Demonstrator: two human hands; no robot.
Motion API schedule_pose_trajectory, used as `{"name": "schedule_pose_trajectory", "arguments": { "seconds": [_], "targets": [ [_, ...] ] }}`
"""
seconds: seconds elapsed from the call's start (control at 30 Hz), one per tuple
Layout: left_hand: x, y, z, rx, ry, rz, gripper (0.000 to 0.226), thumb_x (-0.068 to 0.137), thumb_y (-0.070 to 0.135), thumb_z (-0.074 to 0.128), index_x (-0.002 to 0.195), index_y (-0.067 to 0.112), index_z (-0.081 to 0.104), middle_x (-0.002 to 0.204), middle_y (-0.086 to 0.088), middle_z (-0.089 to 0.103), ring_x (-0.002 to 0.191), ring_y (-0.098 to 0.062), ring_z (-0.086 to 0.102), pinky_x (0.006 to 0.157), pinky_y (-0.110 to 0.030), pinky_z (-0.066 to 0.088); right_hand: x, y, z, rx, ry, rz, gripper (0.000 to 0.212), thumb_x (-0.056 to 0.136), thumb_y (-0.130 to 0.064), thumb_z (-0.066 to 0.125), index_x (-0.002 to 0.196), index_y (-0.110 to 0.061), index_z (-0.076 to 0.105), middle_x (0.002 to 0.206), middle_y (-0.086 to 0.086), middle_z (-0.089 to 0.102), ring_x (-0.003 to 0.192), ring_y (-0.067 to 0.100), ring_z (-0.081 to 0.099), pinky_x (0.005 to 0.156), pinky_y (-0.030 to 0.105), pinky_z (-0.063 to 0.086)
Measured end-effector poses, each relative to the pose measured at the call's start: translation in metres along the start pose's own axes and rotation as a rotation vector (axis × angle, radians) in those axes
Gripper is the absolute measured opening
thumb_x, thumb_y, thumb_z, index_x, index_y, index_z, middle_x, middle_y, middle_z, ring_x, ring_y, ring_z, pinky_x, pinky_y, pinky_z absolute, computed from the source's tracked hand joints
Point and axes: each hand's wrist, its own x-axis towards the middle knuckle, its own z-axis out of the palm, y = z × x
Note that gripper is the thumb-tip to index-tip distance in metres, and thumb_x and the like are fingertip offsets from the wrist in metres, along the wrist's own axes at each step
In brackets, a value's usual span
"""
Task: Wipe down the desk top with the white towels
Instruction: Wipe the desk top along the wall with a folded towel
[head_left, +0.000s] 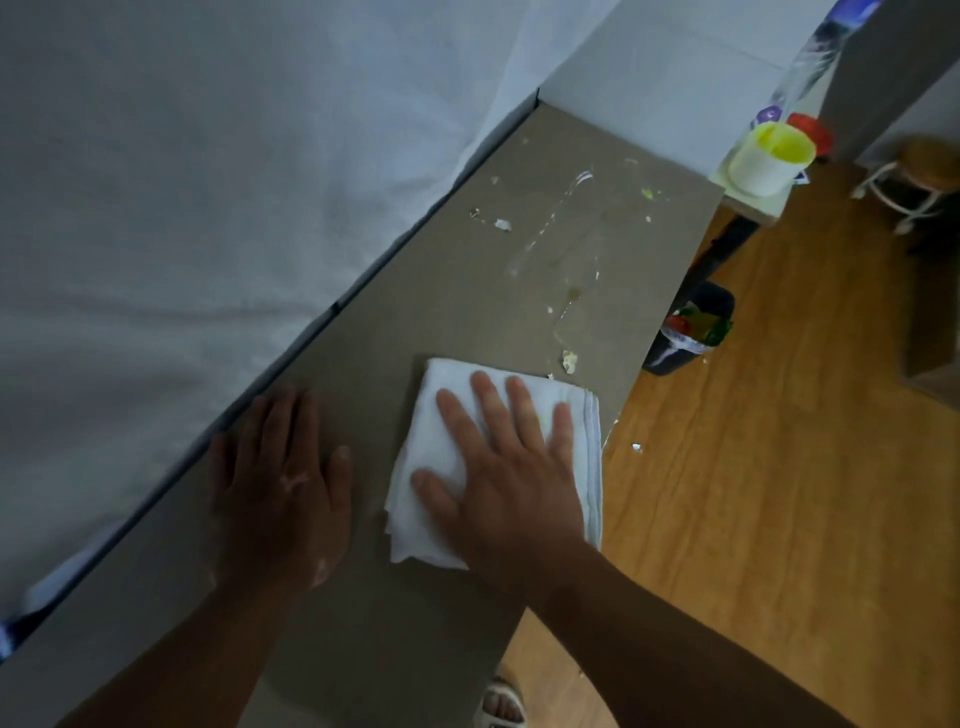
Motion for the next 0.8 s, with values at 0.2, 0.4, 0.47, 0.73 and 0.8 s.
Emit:
{"name": "schedule_pose_trajectory", "arguments": {
  "seconds": [0.2,0.4,0.47,0.73,0.8],
  "targets": [
    [-0.001,-0.001,0.001,0.001,0.023,0.006,0.062,0.103,0.039,0.038,0.149,0.000,0.051,0.154,-0.024,0.050,0.142,-0.045,0.046,0.117,-0.064,0.033,0.038,0.030,-0.010,-0.018,0.039,0.063,0.077,0.096,-0.076,0.021,0.162,-0.039,0.012,0.173,-0.004,0.005,0.159,0.026,-0.003,0.124,0.062,-0.004],
    [0.000,0.000,0.001,0.008,0.014,0.005,0.064,0.102,0.040,0.037,0.151,0.000,0.049,0.156,-0.023,0.048,0.143,-0.044,0.046,0.118,-0.063,0.032,0.110,0.082,-0.031,-0.051,0.064,0.180,0.079,0.094,-0.078,0.019,0.162,-0.038,0.014,0.173,-0.003,0.007,0.159,0.028,0.002,0.123,0.064,0.001],
    [0.000,0.001,0.000,0.016,0.014,0.001,0.064,0.102,0.040,0.037,0.152,0.002,0.049,0.157,-0.022,0.048,0.144,-0.043,0.045,0.119,-0.061,0.031,0.129,0.093,-0.037,-0.058,0.058,0.216,0.080,0.094,-0.078,0.018,0.162,-0.037,0.013,0.173,-0.002,0.006,0.159,0.028,0.001,0.122,0.065,0.001],
    [0.001,0.003,-0.001,0.010,0.008,-0.016,0.063,0.101,0.040,0.039,0.150,0.001,0.050,0.154,-0.024,0.050,0.143,-0.043,0.045,0.118,-0.062,0.032,0.131,0.089,-0.039,-0.059,0.027,0.299,0.078,0.096,-0.076,0.015,0.163,-0.038,0.005,0.173,-0.004,-0.003,0.159,0.026,-0.007,0.122,0.065,-0.005],
    [0.002,0.002,-0.001,0.005,0.013,-0.012,0.063,0.101,0.040,0.040,0.149,0.001,0.051,0.153,-0.024,0.050,0.143,-0.044,0.046,0.117,-0.061,0.032,0.117,0.077,-0.036,-0.048,0.021,0.316,0.076,0.098,-0.074,0.013,0.163,-0.037,0.001,0.173,-0.003,-0.006,0.158,0.028,-0.011,0.122,0.065,-0.006]
  ]
}}
